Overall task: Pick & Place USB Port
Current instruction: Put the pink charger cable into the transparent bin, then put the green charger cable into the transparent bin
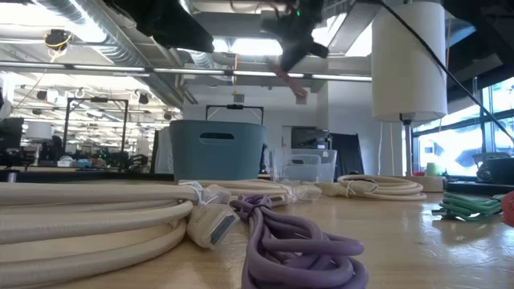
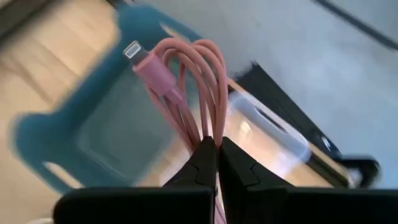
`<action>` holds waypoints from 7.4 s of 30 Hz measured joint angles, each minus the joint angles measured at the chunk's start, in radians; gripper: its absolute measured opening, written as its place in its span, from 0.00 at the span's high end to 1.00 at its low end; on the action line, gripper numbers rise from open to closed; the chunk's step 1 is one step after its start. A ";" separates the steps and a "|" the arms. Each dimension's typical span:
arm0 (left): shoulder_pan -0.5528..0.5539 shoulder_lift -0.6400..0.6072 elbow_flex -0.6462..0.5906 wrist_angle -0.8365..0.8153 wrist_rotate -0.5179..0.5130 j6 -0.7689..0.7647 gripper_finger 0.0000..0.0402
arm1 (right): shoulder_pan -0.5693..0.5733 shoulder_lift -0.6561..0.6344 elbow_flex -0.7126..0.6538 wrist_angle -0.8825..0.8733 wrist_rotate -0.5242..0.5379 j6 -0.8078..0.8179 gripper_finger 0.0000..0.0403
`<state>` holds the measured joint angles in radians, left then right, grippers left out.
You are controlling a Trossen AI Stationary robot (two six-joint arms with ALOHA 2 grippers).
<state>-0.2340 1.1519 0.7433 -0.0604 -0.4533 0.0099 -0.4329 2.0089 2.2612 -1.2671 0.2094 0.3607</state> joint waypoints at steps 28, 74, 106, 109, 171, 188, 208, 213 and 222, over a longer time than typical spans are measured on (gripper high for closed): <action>0.000 0.000 0.000 -0.034 0.002 -0.058 0.44 | -0.138 0.010 -0.524 0.364 -0.133 0.045 1.00; 0.000 0.000 0.000 0.092 0.054 0.047 0.44 | -0.180 0.010 -0.862 0.736 -0.188 0.155 1.00; 0.000 0.000 0.000 0.041 0.068 0.020 0.44 | -0.111 -0.275 -0.849 0.668 -0.158 -0.017 0.73; 0.000 0.000 0.000 0.027 0.112 0.004 0.44 | -0.059 -0.362 -0.849 0.595 -0.258 -0.055 0.74; -0.001 0.000 0.000 0.034 0.141 -0.033 0.44 | 1.013 -0.215 -1.186 0.302 -0.071 0.126 0.60; -0.001 0.000 0.000 0.033 0.141 -0.033 0.44 | 0.979 -0.215 -1.188 0.337 -0.072 0.104 0.66; -0.001 0.000 0.000 0.034 0.159 -0.033 0.44 | 0.980 -0.222 -1.274 0.435 -0.105 0.182 0.95; -0.001 0.000 0.000 0.034 0.159 -0.033 0.44 | 0.979 -0.213 -1.175 0.302 -0.033 0.218 0.96; -0.001 0.000 0.000 0.034 0.160 -0.040 0.44 | 1.007 -0.217 -0.863 -0.027 0.166 0.293 0.96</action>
<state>-0.2352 1.1519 0.7433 -0.0269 -0.2935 -0.0298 0.5740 1.7923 1.3985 -1.2937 0.3751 0.6534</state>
